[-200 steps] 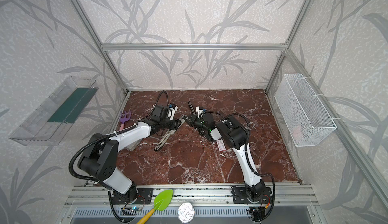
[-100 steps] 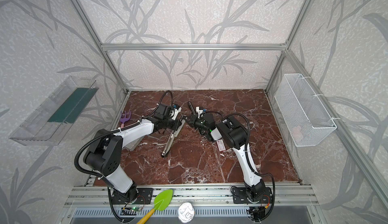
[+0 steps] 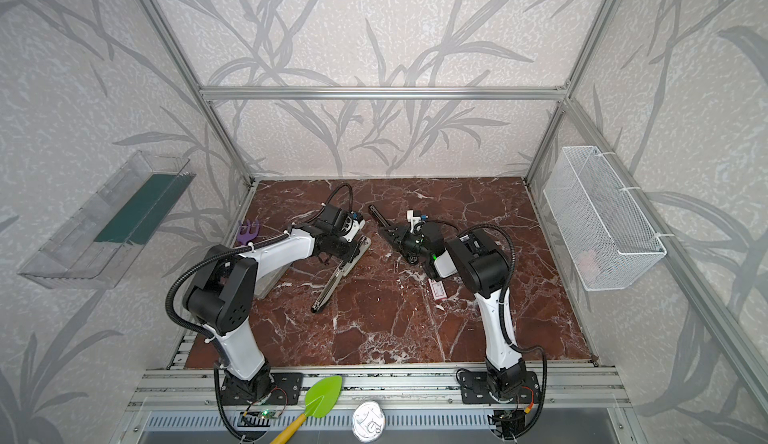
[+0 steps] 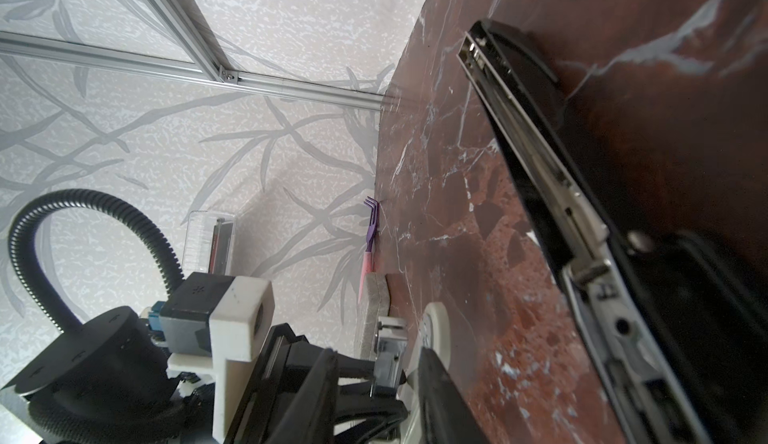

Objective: Load the staples into the stapler
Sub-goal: 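Lower the cream stapler with the left gripper while the right sets the black stapler down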

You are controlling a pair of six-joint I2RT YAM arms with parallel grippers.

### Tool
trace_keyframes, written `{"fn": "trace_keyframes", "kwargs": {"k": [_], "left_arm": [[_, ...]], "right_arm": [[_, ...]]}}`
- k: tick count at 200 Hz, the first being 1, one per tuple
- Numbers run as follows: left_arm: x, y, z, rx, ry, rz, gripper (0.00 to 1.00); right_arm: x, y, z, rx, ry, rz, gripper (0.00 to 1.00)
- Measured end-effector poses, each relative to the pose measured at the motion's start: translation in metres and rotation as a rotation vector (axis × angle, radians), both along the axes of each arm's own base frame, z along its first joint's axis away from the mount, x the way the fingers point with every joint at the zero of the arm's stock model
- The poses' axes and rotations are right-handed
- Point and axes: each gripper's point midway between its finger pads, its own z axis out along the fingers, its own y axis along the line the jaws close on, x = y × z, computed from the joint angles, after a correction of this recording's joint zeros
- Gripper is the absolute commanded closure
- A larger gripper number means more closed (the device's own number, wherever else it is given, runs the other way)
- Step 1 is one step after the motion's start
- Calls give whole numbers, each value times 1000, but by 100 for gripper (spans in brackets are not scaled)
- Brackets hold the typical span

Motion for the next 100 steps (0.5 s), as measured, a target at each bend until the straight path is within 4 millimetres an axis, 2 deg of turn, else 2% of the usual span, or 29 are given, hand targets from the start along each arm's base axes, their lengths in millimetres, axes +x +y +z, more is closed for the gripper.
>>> {"fn": "trace_keyframes", "kwargs": {"k": [45, 85, 100], "left_arm": [[1, -27, -5, 59, 11, -98, 85], [-10, -31, -14, 100, 36, -129, 76], [-10, -31, -14, 111, 32, -134, 68]], "right_arm": [[-13, -2, 2, -51, -8, 34, 64], [-12, -16, 4, -111, -22, 25, 63], [-9, -23, 6, -133, -30, 13, 63]]}}
